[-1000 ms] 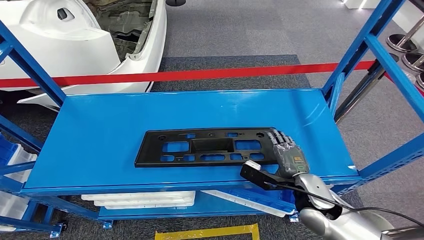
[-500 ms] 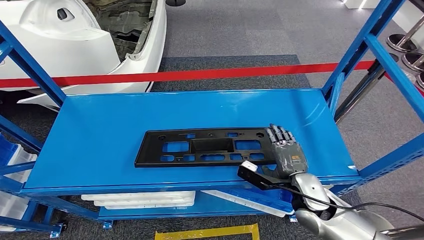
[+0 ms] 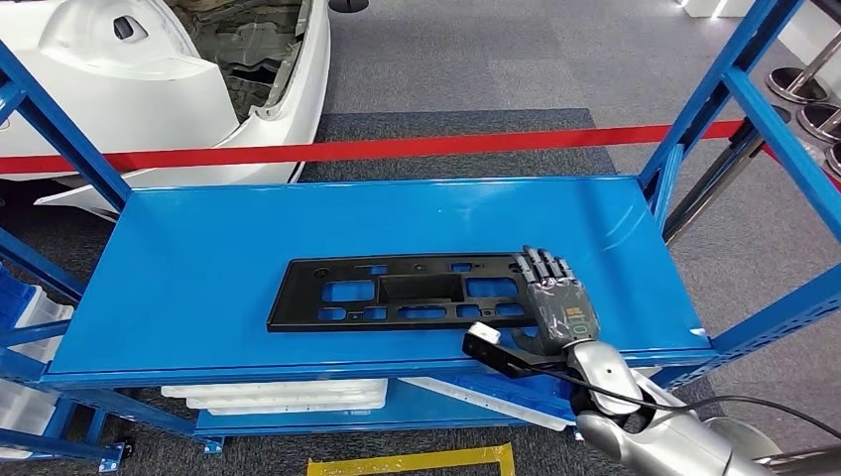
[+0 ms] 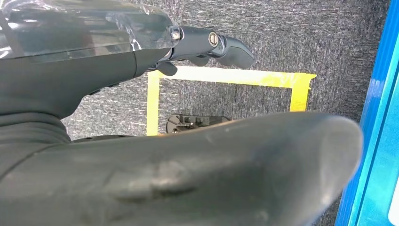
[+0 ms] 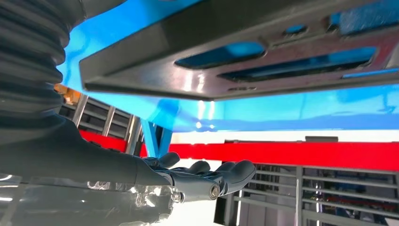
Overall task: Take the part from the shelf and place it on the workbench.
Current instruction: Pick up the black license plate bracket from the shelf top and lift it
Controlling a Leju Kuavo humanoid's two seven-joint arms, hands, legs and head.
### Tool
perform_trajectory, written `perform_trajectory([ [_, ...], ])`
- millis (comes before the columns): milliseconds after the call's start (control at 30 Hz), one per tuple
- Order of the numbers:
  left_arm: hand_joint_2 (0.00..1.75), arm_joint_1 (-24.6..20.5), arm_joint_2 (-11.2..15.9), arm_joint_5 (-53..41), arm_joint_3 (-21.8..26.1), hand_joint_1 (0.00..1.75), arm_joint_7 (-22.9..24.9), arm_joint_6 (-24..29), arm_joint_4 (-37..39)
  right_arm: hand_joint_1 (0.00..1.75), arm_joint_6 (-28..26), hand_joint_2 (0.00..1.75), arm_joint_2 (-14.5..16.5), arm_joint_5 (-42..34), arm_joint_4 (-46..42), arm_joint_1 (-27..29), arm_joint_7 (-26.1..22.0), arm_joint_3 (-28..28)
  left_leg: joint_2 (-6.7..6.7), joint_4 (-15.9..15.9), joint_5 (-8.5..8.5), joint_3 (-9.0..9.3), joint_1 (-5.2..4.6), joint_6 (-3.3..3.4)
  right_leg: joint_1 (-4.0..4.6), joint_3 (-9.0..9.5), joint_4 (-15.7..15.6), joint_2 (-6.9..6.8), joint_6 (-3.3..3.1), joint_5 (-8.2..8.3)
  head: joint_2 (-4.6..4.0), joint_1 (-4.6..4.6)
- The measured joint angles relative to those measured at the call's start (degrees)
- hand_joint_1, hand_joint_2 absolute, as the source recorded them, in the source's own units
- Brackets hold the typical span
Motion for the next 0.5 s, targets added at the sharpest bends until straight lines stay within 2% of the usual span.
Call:
perform_trajectory([
  [500,0.00,0.0,0.0,0.1,0.0,0.00,0.4,0.3,0.0,0.00,-3.2,1.75,1.7,-0.8,4.6,-2.5,-0.3,2.2,0.00,0.0,0.00,0.00,0.00,0.00,0.00,0.00,0.0,0.00,0.00,0.00,0.00,0.01],
])
